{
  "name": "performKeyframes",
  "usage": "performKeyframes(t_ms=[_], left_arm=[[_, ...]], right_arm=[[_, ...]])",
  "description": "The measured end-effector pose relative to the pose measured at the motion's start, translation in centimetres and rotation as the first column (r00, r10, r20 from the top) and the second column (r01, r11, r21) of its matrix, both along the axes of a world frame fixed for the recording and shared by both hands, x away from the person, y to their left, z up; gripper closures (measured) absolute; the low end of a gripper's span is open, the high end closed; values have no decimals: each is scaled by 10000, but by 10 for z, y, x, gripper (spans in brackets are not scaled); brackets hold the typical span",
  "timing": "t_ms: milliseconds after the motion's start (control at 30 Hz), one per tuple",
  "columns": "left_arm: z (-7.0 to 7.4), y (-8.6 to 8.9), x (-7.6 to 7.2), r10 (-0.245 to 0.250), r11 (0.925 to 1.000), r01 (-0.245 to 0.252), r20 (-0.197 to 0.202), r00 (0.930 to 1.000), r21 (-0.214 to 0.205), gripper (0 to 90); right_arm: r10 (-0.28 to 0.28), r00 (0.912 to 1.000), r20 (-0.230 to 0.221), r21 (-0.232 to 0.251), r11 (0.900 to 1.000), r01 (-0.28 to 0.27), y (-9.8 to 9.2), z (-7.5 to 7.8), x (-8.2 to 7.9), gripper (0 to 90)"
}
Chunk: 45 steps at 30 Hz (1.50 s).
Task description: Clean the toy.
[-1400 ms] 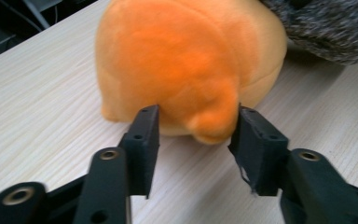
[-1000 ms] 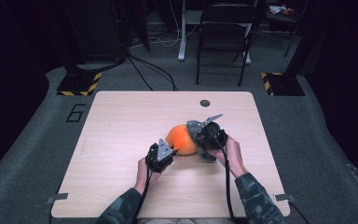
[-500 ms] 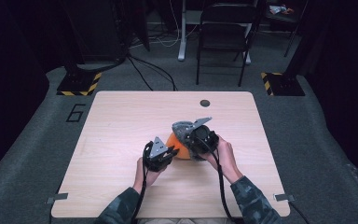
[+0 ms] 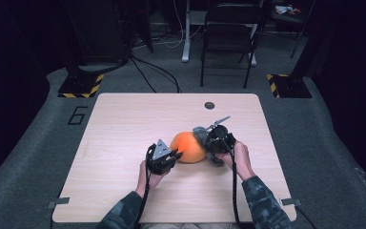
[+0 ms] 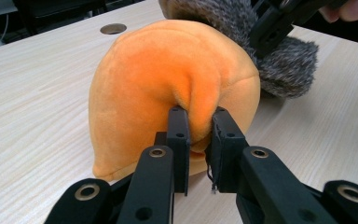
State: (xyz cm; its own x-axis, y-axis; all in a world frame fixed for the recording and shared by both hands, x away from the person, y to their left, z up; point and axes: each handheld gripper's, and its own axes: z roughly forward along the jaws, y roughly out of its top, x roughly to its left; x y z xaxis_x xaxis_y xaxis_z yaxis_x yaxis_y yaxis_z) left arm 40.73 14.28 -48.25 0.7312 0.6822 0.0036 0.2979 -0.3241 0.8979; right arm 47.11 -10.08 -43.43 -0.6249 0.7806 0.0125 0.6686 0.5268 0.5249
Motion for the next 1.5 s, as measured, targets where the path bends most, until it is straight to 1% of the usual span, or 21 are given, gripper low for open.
performKeyframes(t_ms=[100, 267, 400, 467, 533, 600, 633, 733, 800, 833, 867, 933, 1033, 1100, 1133, 1200, 1233, 1333, 1367, 1400, 1500], left_arm=[[0, 1, 0, -36, 10000, 37, -56, 10000, 12, 796], [-1, 1, 1, -74, 10000, 74, -116, 9999, -19, 791], [-2, 1, 1, -101, 9999, 100, -164, 9998, -48, 786], [-2, 2, 2, -74, 9999, 72, -202, 9998, -77, 785], [-2, 3, 2, -83, 9999, 81, -223, 9997, -79, 785], [-2, 4, 2, -12, 10000, 11, -203, 9998, -62, 785], [-3, 3, 2, 4, 9999, -8, -285, 9996, -149, 785], [-3, 3, 2, -61, 9999, 58, -294, 9995, -105, 785], [-2, 2, 2, -64, 10000, 63, -232, 9997, -53, 786], [-2, 1, 1, -76, 10000, 74, -237, 9997, -51, 785], [-2, 2, 1, -114, 9999, 114, -227, 9997, 0, 785], [-2, 1, 1, -86, 10000, 86, -188, 9998, 6, 785], [-2, 1, 1, -139, 9999, 139, -208, 9997, 4, 785], [-3, 1, 1, -122, 9999, 121, -238, 9996, -35, 785], [-3, 1, 1, -141, 9999, 140, -244, 9996, -31, 785], [-3, 0, 1, -180, 9998, 180, -244, 9995, 0, 785], [-3, -1, 1, -164, 9999, 164, -237, 9996, -19, 785], [-3, -1, 1, -155, 9999, 156, -147, 9998, 46, 785], [-3, -1, 1, -149, 9999, 150, -158, 9998, 36, 785], [-3, -1, 1, -148, 9999, 148, -161, 9998, 34, 785], [-3, 0, 1, -129, 9999, 130, -162, 9998, 17, 785]], right_arm=[[-182, 9997, -190, -17, 9998, 182, -5, -10, 5, 735], [-492, 9977, -473, -427, 9980, 472, -8, -29, 10, 735], [-519, 9961, -709, -952, 9944, 450, -10, -40, 14, 734], [-581, 9948, -839, -905, 9946, 504, -11, -42, 15, 734], [-524, 9955, -792, -980, 9942, 445, -11, -39, 15, 736], [-443, 9973, -591, -1041, 9938, 380, -12, -29, 13, 738], [-471, 9979, -437, -914, 9949, 430, -12, -23, 12, 739], [-319, 9994, 92, -491, 9983, 323, -10, -1, 5, 738], [-107, 9987, 492, -245, 9996, 119, -2, 12, -2, 738], [150, 9976, 676, -219, 9997, -136, 2, 19, -6, 738], [440, 9944, 965, -128, 9990, -430, 7, 25, -11, 738], [931, 9871, 1306, -186, 9956, -914, 21, 34, -22, 737], [1715, 9664, 1912, -427, 9851, -1664, 41, 40, -37, 737], [1825, 9633, 1970, -582, 9830, -1743, 51, 39, -42, 736], [1817, 9644, 1923, -665, 9829, -1720, 54, 36, -42, 735], [1890, 9629, 1926, -883, 9806, -1748, 54, 31, -40, 735], [1804, 9665, 1826, -780, 9826, -1687, 53, 29, -39, 734], [1679, 9711, 1696, -568, 9854, -1604, 46, 28, -34, 734], [1697, 9720, 1627, -648, 9848, -1611, 44, 28, -32, 734], [1539, 9770, 1473, -585, 9874, -1467, 41, 27, -31, 734], [1451, 9801, 1351, -482, 9890, -1398, 34, 25, -25, 733]])
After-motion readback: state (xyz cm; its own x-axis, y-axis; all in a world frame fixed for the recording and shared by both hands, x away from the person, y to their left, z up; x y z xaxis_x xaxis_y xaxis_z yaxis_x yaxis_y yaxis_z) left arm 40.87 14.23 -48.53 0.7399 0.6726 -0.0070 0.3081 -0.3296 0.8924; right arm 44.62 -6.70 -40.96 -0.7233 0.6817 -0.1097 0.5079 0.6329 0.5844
